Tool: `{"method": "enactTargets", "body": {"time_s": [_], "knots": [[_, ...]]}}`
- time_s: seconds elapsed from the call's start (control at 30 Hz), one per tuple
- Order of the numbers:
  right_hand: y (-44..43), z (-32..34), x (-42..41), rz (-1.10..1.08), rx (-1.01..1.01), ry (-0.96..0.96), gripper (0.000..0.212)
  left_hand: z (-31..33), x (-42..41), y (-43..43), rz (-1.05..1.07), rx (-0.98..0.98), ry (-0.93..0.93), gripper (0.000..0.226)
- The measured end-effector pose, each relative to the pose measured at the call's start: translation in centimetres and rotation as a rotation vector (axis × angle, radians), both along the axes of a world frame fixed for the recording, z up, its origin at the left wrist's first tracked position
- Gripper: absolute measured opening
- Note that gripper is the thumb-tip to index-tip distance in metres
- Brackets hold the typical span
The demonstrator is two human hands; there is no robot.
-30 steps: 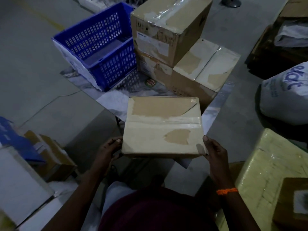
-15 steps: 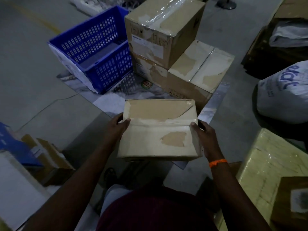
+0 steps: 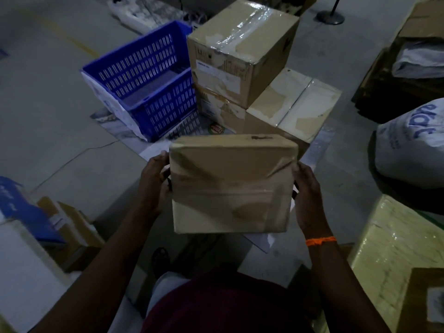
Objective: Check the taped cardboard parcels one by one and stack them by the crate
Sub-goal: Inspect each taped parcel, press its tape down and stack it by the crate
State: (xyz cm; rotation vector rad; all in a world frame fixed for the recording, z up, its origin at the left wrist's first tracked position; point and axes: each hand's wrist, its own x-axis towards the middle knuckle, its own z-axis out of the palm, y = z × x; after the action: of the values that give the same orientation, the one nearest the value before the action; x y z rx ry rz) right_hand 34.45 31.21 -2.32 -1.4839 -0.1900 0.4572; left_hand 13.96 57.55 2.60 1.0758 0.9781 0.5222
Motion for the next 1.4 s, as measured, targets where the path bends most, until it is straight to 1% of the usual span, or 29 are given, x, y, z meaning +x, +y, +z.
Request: {"method": "enactTargets", "body": {"time_s": [0.03,0.07,0.13,0.17,0.27,0.3,0.37,0.43,0.47,0.5,0.57,0.6,0.63,0.67,0.7,0.73,0.77,0.83,0.87,0.93,1.03,1.1,1.17,1.2,1.27,1.3,1.33,1.37,1.4], "knots": [[-0.4,0.2,-0.2,-0.001,0.029,-0.001,0.022,0.7,-0.1,-0.2,0.016,-0.011,-0.023,0.042],[-0.7,0.5,-0.4,-0.001,0.057,0.002,0.026,0.9,-0.3,-0.3,0.025,-0.020,-0.029,0.043],[-1.3,1.2,-0.9,-0.024,0.092,0.040,0.042,1.0,-0.6,-0.8,0.017,-0.021,-0.002,0.047],[-1.5,1.4,-1.1,-0.024,0.097,0.052,0.045,0.9,-0.7,-1.2,0.011,-0.018,0.015,0.045],[-2.4,1.0,-1.9,-0.033,0.065,0.046,0.046,-0.1,-0.7,-2.4,0.006,0.005,0.043,0.021],[-2.7,0.7,-2.1,-0.053,0.054,0.047,0.050,-0.4,-0.8,-2.8,-0.018,0.012,0.047,0.020],[-3.3,0.0,-2.4,-0.093,0.035,0.048,0.058,-1.0,-1.1,-3.2,-0.068,0.032,0.068,0.033],[-3.6,-0.2,-2.7,-0.116,0.034,0.037,0.064,-1.3,-1.3,-3.2,-0.083,0.063,0.085,0.038],[-3.6,-0.3,-2.8,-0.126,0.026,0.038,0.063,-1.5,-1.3,-3.1,-0.078,0.076,0.089,0.037],[-3.6,-0.3,-2.8,-0.135,0.017,0.036,0.056,-1.4,-1.3,-3.1,-0.075,0.088,0.089,0.036],[-3.4,-0.3,-2.8,-0.147,-0.001,0.038,0.033,-1.4,-1.2,-3.1,-0.068,0.098,0.081,0.037],[-3.2,-0.1,-3.0,-0.145,-0.012,0.038,0.030,-1.5,-1.2,-3.1,-0.065,0.101,0.077,0.039],[-3.0,0.2,-3.3,-0.147,-0.011,0.035,0.041,-1.5,-1.2,-3.1,-0.071,0.103,0.077,0.040],[-2.8,0.5,-3.7,-0.153,-0.012,0.037,0.059,-1.7,-1.2,-3.2,-0.072,0.100,0.070,0.039],[-2.7,0.7,-4.0,-0.165,-0.015,0.042,0.072,-1.7,-1.2,-3.3,-0.066,0.085,0.062,0.035],[-2.6,0.8,-4.2,-0.174,-0.020,0.039,0.074,-1.6,-1.0,-3.4,-0.066,0.067,0.051,0.030],[-2.5,1.0,-4.4,-0.186,-0.019,0.027,0.064,-1.5,-0.9,-3.5,-0.082,0.057,0.045,0.026],[-2.5,2.0,-4.3,-0.254,-0.016,-0.001,0.032,-1.4,-0.7,-3.1,-0.136,0.053,0.053,0.020],[-2.7,2.7,-4.0,-0.278,-0.008,-0.019,0.029,-1.3,-0.5,-2.7,-0.152,0.038,0.062,0.020],[-3.2,4.7,-3.6,-0.222,-0.024,-0.115,0.032,-1.3,-0.3,-1.6,-0.145,-0.029,0.066,0.018],[-3.7,6.6,-3.4,-0.042,-0.132,-0.416,0.027,-1.4,0.3,-0.1,-0.118,-0.099,0.054,0.017],[-3.7,6.4,-3.1,0.024,-0.162,-0.511,0.030,-1.6,0.7,0.8,-0.131,-0.098,0.044,0.019],[-3.1,6.2,-3.2,0.058,-0.125,-0.487,0.034,-2.0,1.4,1.8,-0.142,-0.016,0.070,0.025],[-2.6,6.2,-3.4,0.073,-0.107,-0.449,0.037,-2.2,1.6,2.4,-0.133,0.088,0.118,0.030],[-1.4,6.2,-4.2,0.065,-0.103,-0.418,0.039,-1.9,1.9,3.5,-0.126,0.429,0.251,0.034],[-0.8,6.2,-4.6,0.033,-0.123,-0.413,0.040,-1.5,2.0,3.7,-0.155,0.610,0.306,0.033],[-0.2,6.2,-4.8,-0.017,-0.167,-0.406,0.046,-1.1,2.0,3.8,-0.200,0.762,0.342,0.029],[0.3,6.2,-4.9,-0.071,-0.246,-0.385,0.063,-0.6,2.2,3.8,-0.256,0.864,0.358,0.025],[0.6,6.0,-4.8,-0.096,-0.372,-0.353,0.089,-0.2,2.3,3.6,-0.315,0.922,0.353,0.021]]}}
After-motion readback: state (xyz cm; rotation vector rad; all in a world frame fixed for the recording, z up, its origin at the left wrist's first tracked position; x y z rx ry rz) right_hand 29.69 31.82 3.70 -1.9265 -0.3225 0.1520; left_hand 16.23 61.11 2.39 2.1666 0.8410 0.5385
